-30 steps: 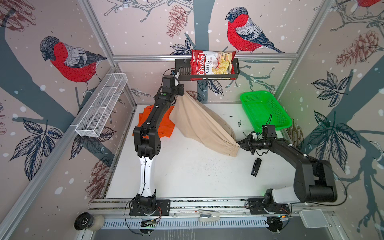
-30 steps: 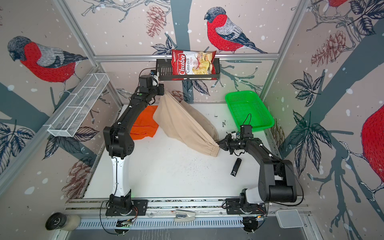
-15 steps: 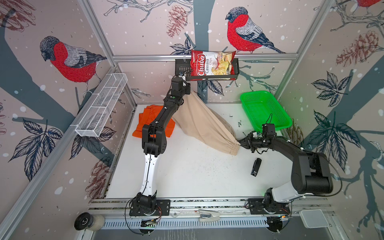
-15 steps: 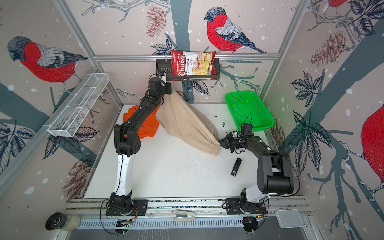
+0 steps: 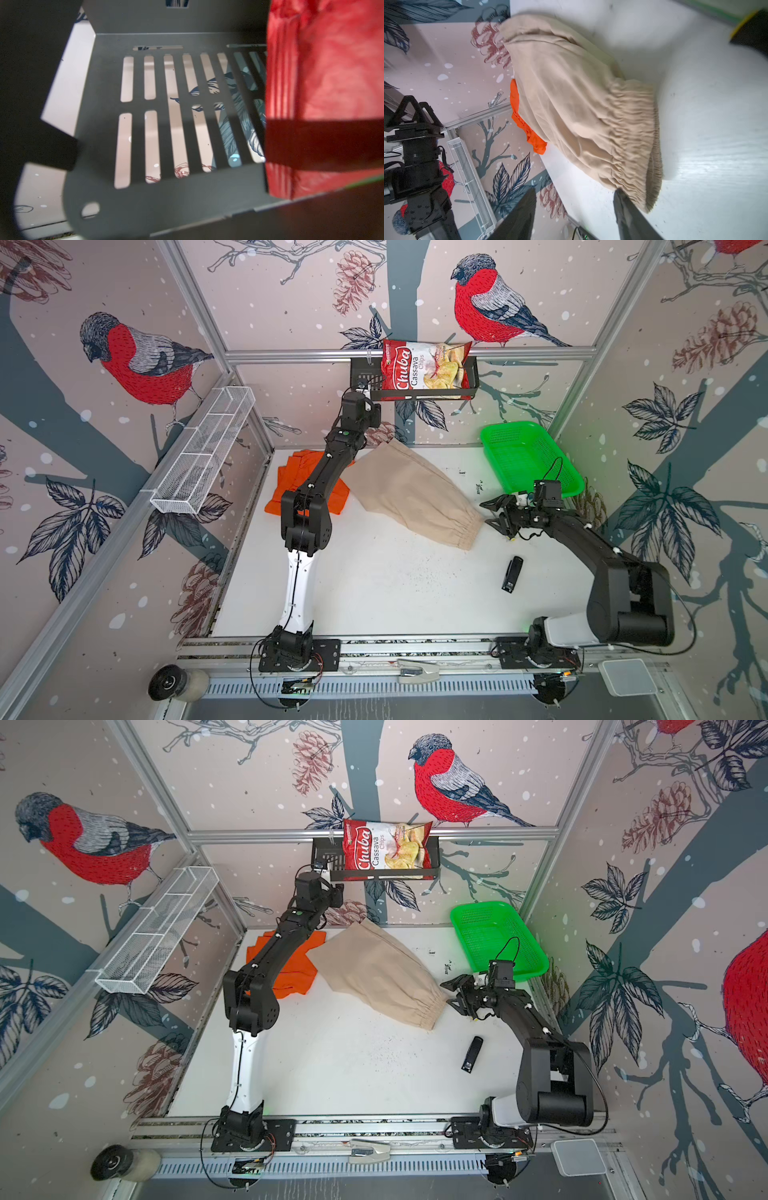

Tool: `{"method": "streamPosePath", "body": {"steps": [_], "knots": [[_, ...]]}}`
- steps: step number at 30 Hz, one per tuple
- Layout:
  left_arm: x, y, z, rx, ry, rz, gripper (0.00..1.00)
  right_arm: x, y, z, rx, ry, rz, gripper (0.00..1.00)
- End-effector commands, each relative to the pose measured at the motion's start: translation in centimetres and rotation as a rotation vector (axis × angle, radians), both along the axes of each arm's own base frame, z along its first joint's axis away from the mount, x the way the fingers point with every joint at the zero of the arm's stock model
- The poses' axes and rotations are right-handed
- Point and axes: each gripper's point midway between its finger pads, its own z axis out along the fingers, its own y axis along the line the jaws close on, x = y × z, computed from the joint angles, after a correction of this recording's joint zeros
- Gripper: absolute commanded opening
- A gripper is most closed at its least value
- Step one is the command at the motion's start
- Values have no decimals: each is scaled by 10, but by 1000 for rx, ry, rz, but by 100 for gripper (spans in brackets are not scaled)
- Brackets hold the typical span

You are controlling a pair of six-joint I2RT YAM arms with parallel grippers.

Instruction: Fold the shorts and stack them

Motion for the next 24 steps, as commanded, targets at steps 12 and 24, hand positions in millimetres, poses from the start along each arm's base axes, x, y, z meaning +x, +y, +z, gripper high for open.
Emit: {"method": "streamPosePath", "body": {"steps": [12, 24], "knots": [[-94, 10, 32, -75, 68, -105, 62, -4, 47, 41, -343, -240, 58, 62], [-173, 77, -2, -248, 162, -11, 62, 29, 196, -27, -365, -293, 392, 60]]}}
